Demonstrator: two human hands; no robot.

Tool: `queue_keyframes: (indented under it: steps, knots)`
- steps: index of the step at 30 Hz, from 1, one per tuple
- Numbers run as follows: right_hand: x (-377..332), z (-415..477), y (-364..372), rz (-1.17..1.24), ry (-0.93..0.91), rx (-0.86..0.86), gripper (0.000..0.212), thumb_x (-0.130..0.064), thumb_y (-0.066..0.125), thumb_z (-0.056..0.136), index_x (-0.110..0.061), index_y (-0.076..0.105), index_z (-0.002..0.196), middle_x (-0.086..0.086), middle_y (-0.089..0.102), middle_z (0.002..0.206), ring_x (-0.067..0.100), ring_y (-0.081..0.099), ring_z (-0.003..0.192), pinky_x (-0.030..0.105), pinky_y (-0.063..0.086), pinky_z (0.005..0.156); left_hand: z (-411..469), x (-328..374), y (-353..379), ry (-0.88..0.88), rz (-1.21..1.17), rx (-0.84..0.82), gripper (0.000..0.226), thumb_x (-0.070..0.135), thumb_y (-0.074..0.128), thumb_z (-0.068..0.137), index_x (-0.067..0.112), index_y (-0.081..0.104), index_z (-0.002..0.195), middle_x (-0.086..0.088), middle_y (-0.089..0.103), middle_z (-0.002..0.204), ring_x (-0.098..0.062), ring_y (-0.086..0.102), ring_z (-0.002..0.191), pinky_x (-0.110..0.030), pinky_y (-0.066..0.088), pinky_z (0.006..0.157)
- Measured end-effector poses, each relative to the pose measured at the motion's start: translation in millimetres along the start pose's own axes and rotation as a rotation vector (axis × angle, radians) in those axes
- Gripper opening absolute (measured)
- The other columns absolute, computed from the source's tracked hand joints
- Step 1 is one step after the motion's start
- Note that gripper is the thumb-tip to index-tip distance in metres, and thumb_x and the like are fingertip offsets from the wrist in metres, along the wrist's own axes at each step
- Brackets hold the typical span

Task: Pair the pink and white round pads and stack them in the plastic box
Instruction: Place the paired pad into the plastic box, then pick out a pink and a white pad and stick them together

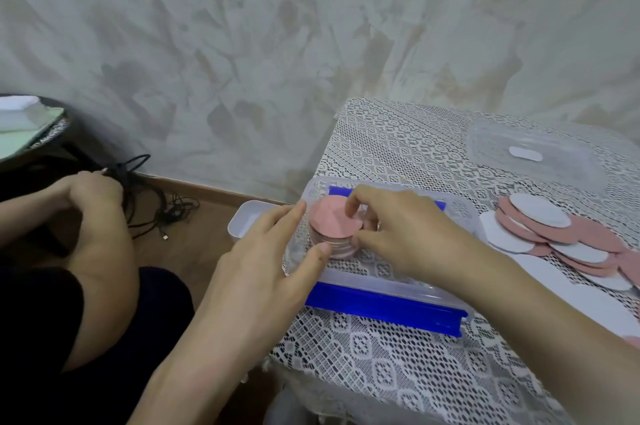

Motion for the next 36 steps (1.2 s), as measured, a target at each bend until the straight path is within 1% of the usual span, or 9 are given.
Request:
queue_keyframes:
  steps: [4, 11, 16, 19, 22, 26, 31, 33, 36]
  knots:
    - [4, 2, 4, 0.047, -0.013, 0.005, 0.026, -0.028, 0.070, 0.091, -0.038, 0.052, 0.107, -0.008, 0.065, 0.086, 0.008, 0.060, 0.076, 0.020, 0.038, 0.060, 1, -1, -1, -0.015, 0.014, -0.025, 0.065, 0.063, 0.051, 0.090, 0.043, 0.037, 0.150, 0.032, 0.036, 0.150, -0.001, 0.049, 0.127, -0.032, 0.043, 0.103]
    - [4, 2, 7, 0.046, -0.036, -0.025, 0.023, -0.031, 0.067, 0.094, -0.037, 0.052, 0.111, -0.012, 0.064, 0.087, 0.008, 0.059, 0.080, 0.025, 0.037, 0.061, 2, 3, 0, -0.046, 0.101, -0.038, 0.064, 0.063, 0.050, 0.089, 0.042, 0.038, 0.148, 0.027, 0.042, 0.147, -0.013, 0.060, 0.109, -0.036, 0.049, 0.093]
    - [-15, -8, -11, -0.204, -0.149, 0.057, 0.021, -0.035, 0.056, 0.100, -0.027, 0.056, 0.119, -0.008, 0.069, 0.099, 0.022, 0.065, 0.092, 0.037, 0.053, 0.077, 13, 14, -11, -0.030, 0.268, -0.040, 0.055, 0.064, 0.047, 0.092, 0.038, 0.047, 0.140, 0.017, 0.053, 0.141, -0.012, 0.059, 0.117, -0.041, 0.049, 0.095]
    - [-22, -24, -28, -0.401, -0.210, 0.144, 0.025, -0.042, 0.051, 0.102, -0.024, 0.054, 0.119, -0.001, 0.070, 0.106, 0.028, 0.065, 0.095, 0.036, 0.047, 0.069, 19, 27, -18, -0.007, 0.404, 0.029, 0.046, 0.060, 0.045, 0.094, 0.037, 0.050, 0.133, 0.011, 0.056, 0.130, -0.019, 0.064, 0.106, -0.040, 0.053, 0.081]
    - [-20, -44, -40, -0.510, -0.233, 0.180, 0.030, -0.048, 0.047, 0.103, -0.023, 0.053, 0.116, 0.000, 0.065, 0.107, 0.028, 0.063, 0.098, 0.035, 0.038, 0.066, 23, 51, -13, 0.067, 0.484, 0.073, 0.041, 0.052, 0.050, 0.095, 0.033, 0.051, 0.132, 0.008, 0.054, 0.127, -0.022, 0.062, 0.102, -0.033, 0.046, 0.070]
    - [-1, -70, -63, -0.503, -0.204, 0.257, 0.033, -0.051, 0.045, 0.103, -0.023, 0.052, 0.120, -0.001, 0.062, 0.109, 0.025, 0.059, 0.103, 0.035, 0.040, 0.068, 28, 86, 14, 0.168, 0.523, 0.055, 0.039, 0.045, 0.051, 0.096, 0.026, 0.053, 0.130, 0.002, 0.055, 0.125, -0.023, 0.054, 0.112, -0.035, 0.047, 0.080]
    - [39, -103, -92, -0.506, -0.113, 0.303, 0.037, -0.054, 0.041, 0.103, -0.025, 0.050, 0.124, -0.002, 0.058, 0.115, 0.024, 0.053, 0.109, 0.036, 0.040, 0.071, 32, 131, 53, 0.275, 0.512, 0.065, 0.041, 0.043, 0.050, 0.096, 0.023, 0.053, 0.131, 0.000, 0.057, 0.124, -0.025, 0.055, 0.110, -0.036, 0.046, 0.084]
    - [62, -116, -103, -0.504, -0.053, 0.304, 0.036, -0.054, 0.041, 0.103, -0.026, 0.050, 0.123, -0.003, 0.058, 0.114, 0.024, 0.053, 0.110, 0.034, 0.036, 0.069, 32, 153, 69, 0.313, 0.483, 0.072, 0.040, 0.043, 0.051, 0.095, 0.022, 0.055, 0.129, -0.001, 0.058, 0.122, -0.026, 0.054, 0.109, -0.037, 0.047, 0.085]
    - [102, -139, -119, -0.470, 0.034, 0.318, 0.032, -0.053, 0.043, 0.102, -0.027, 0.053, 0.119, -0.003, 0.058, 0.110, 0.025, 0.054, 0.109, 0.036, 0.044, 0.071, 30, 190, 99, 0.401, 0.479, 0.070, 0.039, 0.044, 0.056, 0.093, 0.020, 0.061, 0.123, -0.003, 0.063, 0.113, -0.029, 0.057, 0.099, -0.041, 0.051, 0.079]
Point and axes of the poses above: each hand's wrist, its own z-axis towards the middle knuckle, its own y-axis out of the palm, x = y × z, the point moved 10 cm from there along z, towards the middle knuckle
